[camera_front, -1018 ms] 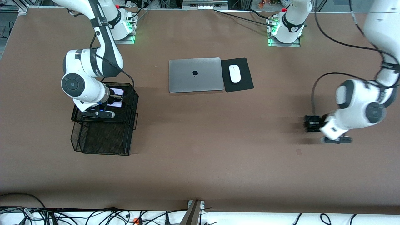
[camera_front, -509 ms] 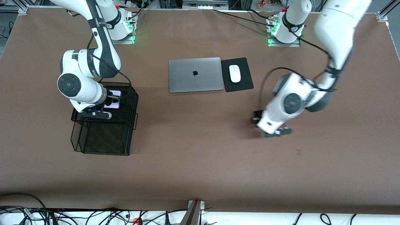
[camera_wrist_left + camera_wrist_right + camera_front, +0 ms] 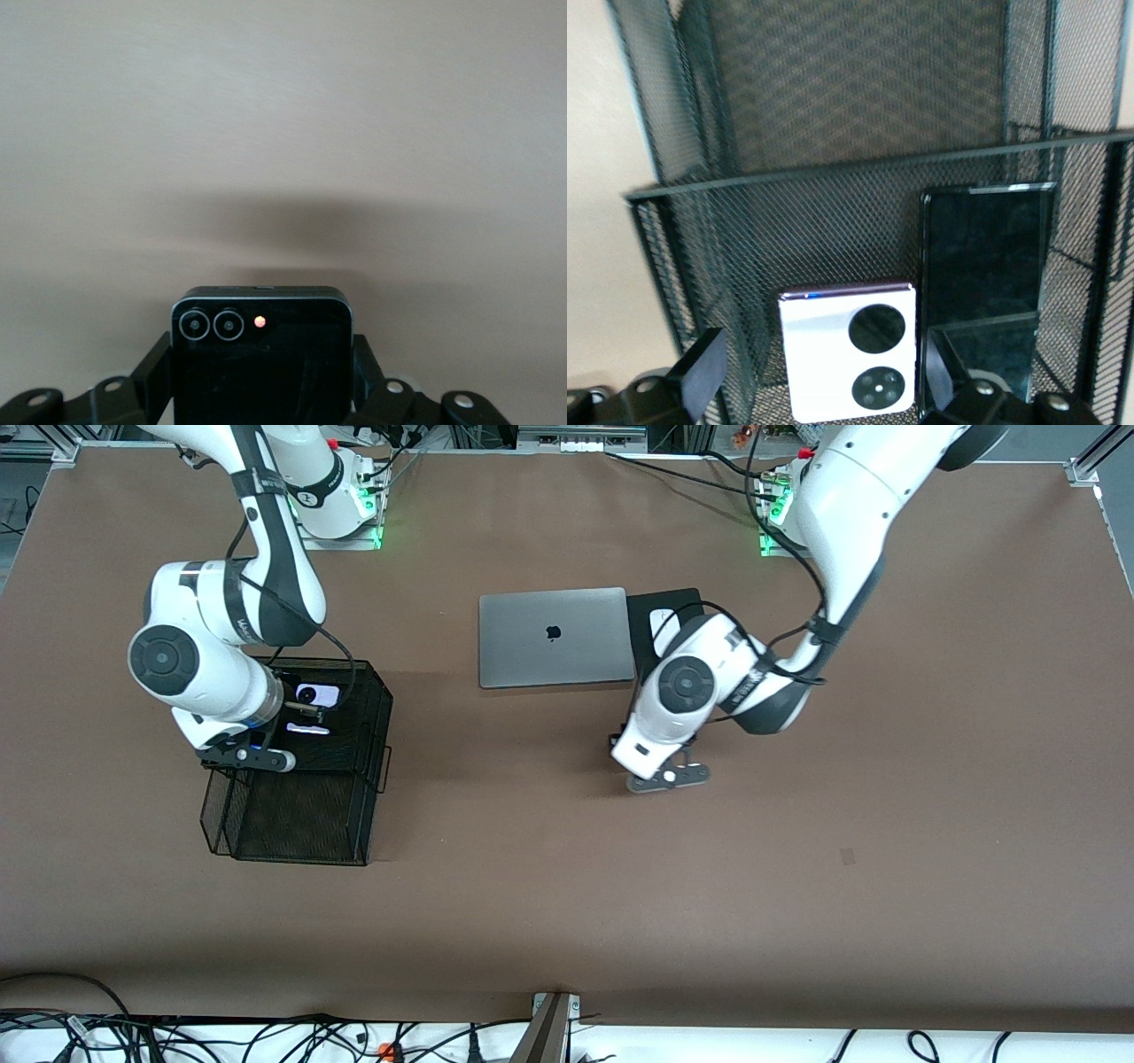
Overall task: Place phones with both arms
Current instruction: 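Carry the flip phone toward the laptop while the right gripper withdraws, then set the flip phone down with the left gripper while the right gripper approaches, then grasp the flip phone with the right gripper while the left gripper withdraws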
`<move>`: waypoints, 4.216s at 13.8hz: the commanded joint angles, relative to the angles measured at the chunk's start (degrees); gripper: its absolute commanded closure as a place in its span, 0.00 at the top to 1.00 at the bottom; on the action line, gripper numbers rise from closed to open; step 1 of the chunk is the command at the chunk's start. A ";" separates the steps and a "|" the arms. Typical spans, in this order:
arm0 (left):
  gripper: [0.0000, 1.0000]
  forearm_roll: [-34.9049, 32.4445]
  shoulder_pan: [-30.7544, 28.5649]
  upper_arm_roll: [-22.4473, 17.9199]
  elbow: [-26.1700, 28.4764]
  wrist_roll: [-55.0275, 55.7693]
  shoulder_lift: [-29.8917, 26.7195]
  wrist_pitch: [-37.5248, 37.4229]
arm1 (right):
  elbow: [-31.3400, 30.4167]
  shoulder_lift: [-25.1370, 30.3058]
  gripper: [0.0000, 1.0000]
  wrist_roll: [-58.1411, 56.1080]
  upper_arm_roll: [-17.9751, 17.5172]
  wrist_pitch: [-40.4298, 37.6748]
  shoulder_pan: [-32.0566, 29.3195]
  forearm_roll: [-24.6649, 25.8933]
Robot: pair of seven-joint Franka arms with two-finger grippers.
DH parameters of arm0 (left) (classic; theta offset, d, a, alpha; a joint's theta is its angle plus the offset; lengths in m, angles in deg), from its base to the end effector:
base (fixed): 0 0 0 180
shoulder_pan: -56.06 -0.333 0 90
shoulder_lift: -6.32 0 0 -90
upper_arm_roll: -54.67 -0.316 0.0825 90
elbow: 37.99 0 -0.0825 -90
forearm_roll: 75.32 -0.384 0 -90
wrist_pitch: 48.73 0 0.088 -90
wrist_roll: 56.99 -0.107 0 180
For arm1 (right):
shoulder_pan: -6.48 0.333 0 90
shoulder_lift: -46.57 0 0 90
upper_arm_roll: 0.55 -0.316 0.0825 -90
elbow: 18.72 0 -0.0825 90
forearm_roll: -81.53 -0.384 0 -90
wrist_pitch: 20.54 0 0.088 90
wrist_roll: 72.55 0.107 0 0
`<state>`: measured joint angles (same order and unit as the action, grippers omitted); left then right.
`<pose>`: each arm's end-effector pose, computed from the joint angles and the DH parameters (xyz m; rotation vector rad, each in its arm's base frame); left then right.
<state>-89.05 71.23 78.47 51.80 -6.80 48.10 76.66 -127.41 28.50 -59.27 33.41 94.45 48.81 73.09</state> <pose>0.5712 -0.3976 0.2372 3.0996 0.2193 -0.1338 0.5874 0.1126 0.3507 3.0526 -0.2265 -0.2071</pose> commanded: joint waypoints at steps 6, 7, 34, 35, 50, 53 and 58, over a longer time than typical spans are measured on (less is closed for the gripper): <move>0.00 -2.17 10.83 -5.51 -18.75 -0.27 13.41 2.31 | 11.46 0.05 1.00 -0.80 0.49 -7.05 -1.63 -0.96; 0.00 -2.08 11.72 -6.48 -20.51 -0.10 14.55 3.01 | 12.79 -0.13 1.00 -0.80 0.49 -8.54 -1.90 -0.96; 1.00 7.32 -2.67 -10.09 -22.99 -24.24 6.05 -22.18 | 47.42 -20.51 0.99 12.38 -10.30 -19.92 -7.27 -15.55; 1.00 7.32 -4.95 -10.09 -22.99 -26.96 5.43 -24.30 | 47.43 -21.48 0.99 13.26 -12.76 -17.03 -7.18 -15.20; 0.51 6.71 -29.49 -10.27 -20.88 -63.38 -3.19 -38.73 | 47.25 -43.37 1.00 23.55 -14.10 17.10 12.94 -7.73; 1.00 6.53 -29.49 -10.27 -20.88 -63.29 -3.19 -39.08 | 47.17 -43.72 1.00 22.85 -14.10 17.11 13.21 -7.47; 1.00 6.53 -29.49 -10.36 -20.88 -63.20 -3.19 -39.08 | 46.90 -44.69 1.00 22.05 -14.36 17.11 13.65 -4.74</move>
<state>-83.02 41.89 68.25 29.28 -69.18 46.65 38.01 -82.12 -14.76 -37.33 18.77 111.76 62.14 67.65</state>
